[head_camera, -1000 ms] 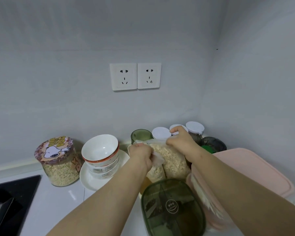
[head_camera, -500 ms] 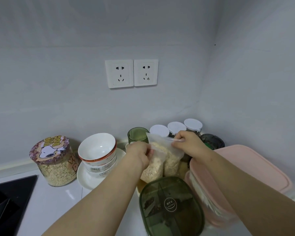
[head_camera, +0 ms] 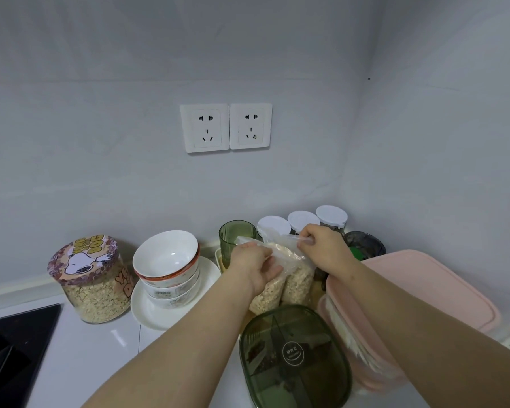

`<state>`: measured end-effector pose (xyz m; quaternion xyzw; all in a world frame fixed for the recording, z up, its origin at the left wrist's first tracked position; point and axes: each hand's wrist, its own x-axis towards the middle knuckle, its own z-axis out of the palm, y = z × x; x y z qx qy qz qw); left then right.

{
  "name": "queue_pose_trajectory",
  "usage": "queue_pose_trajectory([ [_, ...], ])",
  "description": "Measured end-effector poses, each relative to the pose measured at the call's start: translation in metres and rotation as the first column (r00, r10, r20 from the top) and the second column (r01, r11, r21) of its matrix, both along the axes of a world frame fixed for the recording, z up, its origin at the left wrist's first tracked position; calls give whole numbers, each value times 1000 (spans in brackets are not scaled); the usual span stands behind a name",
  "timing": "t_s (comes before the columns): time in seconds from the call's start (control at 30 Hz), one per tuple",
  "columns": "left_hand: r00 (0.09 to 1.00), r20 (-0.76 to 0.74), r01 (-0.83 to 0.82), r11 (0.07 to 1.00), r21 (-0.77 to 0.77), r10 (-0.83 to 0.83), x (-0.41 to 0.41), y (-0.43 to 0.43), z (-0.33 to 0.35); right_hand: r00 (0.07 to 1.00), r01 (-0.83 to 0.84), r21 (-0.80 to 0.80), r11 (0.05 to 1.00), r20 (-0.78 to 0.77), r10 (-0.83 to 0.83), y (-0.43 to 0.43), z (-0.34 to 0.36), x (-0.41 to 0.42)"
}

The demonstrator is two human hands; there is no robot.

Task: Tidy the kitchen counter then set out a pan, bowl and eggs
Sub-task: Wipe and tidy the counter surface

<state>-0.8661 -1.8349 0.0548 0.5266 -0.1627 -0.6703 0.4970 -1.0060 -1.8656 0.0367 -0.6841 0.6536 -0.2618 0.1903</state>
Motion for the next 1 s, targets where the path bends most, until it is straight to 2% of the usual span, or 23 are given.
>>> queue_pose_trajectory([
  [0.13, 1000, -13, 15, 1000, 2, -15, 1, -2, -1, 992, 68, -66, 996, 110, -60, -1, 1, 1],
  [0.27, 999, -46, 26, 1000, -9, -27, 3, -1, 2, 991, 96, -59, 994, 104, -90, 0, -1, 5],
  [0.4, 998, -38, 38, 993, -116, -43, 8, -3, 3, 975, 185, -169, 968, 152, -159, 5, 3, 5],
  [0.47, 998, 31, 64, 979, -195, -59, 11, -5, 2, 967, 196, -193, 962, 203, -156, 7, 5, 8],
  [0.53, 969, 231, 149, 956, -255, -89, 13, -4, 1, 965, 167, -155, 974, 228, -129, 6, 8, 11],
  [0.6, 854, 517, 255, 913, -317, -59, 17, 0, -3, 984, 126, -72, 989, 139, -115, 4, 6, 11],
  [0.63, 732, 681, 335, 877, -345, -11, 21, 1, -8, 991, 114, -44, 992, 75, -111, 2, 4, 10],
  [0.7, 400, 911, 513, 800, -312, 99, 29, -1, -20, 991, 134, -47, 990, 19, -133, 2, 1, 7],
  [0.77, 138, 984, 592, 788, -172, 112, 32, -2, -22, 986, 159, -79, 984, 53, -155, 4, 1, 6],
  [0.83, -33, 997, 612, 790, -35, 70, 31, -5, -19, 984, 164, -91, 982, 78, -158, 5, 1, 6],
  [0.9, -122, 992, 620, 782, 62, 18, 28, -9, -18, 987, 154, -69, 986, 56, -151, 4, 1, 6],
  [1.0, -69, 998, 600, 799, 40, 1, 24, -14, -22, 989, 147, -51, 988, 4, -147, 2, 1, 3],
])
